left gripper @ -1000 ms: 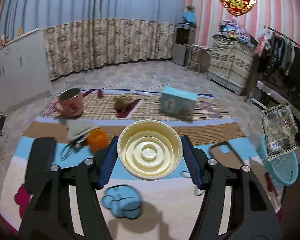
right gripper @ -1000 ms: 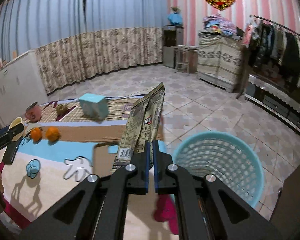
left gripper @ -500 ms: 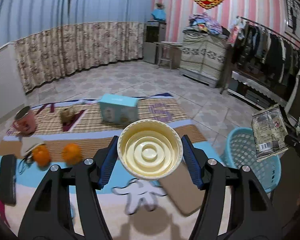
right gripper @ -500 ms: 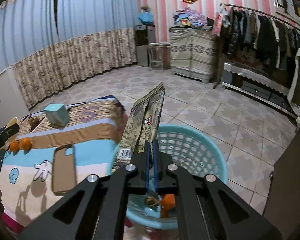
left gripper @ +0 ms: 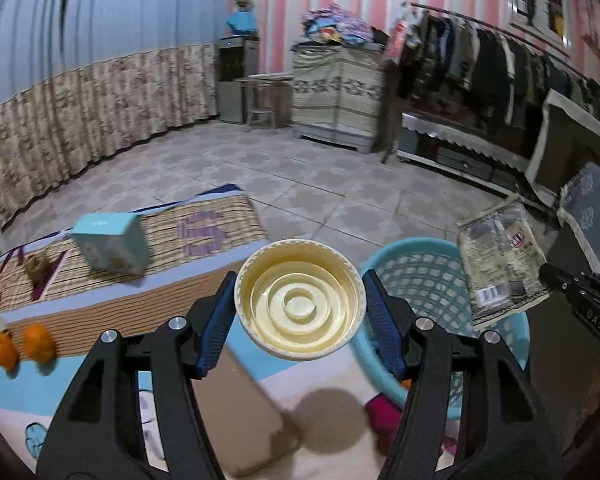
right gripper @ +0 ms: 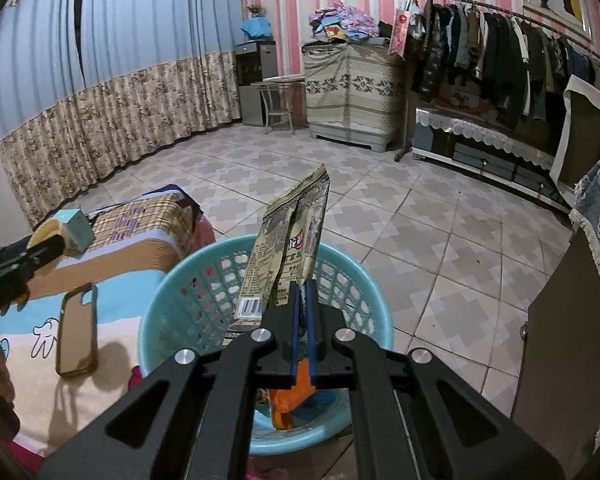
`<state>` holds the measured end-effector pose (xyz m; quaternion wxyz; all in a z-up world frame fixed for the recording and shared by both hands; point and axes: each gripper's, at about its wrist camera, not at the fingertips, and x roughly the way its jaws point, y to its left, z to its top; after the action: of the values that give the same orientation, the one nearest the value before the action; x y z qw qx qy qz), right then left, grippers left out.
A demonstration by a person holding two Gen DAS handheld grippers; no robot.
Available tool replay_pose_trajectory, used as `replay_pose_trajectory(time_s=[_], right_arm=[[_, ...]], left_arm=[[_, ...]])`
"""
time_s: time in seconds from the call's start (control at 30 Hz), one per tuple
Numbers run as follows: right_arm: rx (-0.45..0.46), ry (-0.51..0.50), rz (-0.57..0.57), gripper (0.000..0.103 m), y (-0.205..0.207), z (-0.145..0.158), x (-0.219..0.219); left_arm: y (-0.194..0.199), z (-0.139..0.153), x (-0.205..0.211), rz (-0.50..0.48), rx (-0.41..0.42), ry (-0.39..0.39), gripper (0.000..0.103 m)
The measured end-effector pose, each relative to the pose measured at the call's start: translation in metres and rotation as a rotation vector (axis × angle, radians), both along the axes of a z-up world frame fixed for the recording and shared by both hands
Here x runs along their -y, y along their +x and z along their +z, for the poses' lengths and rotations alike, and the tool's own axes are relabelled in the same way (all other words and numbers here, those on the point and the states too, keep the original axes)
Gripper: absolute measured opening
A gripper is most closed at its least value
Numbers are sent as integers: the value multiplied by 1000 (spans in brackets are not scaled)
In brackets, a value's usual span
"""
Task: Collect trash
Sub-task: 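Open the left tool to drop the cream lid into the basket, then open the right tool to drop the snack wrapper into the basket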
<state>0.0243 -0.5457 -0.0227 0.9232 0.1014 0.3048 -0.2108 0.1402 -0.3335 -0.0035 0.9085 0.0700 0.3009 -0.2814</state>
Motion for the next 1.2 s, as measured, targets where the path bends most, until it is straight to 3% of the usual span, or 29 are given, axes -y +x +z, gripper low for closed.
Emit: replay_pose_trajectory(time_s=[0.5, 0.57, 0.67, 0.97, 1.2], right_arm=[[-23, 13, -21, 4, -6, -13, 14], [-24, 10, -17, 4, -4, -14, 13], [-26, 9, -11, 4, -2, -14, 11], [-52, 14, 8, 4, 7, -20, 3], [-59, 20, 26, 5, 19, -22, -9]], left_arm=[[1, -28, 82, -121, -60, 22, 62], [2, -26, 84, -119, -62, 15, 73], [3, -23, 82, -101, -46, 11, 83], [12, -8, 47, -19, 7, 8, 97], [12, 1, 8, 46, 33, -7, 97]])
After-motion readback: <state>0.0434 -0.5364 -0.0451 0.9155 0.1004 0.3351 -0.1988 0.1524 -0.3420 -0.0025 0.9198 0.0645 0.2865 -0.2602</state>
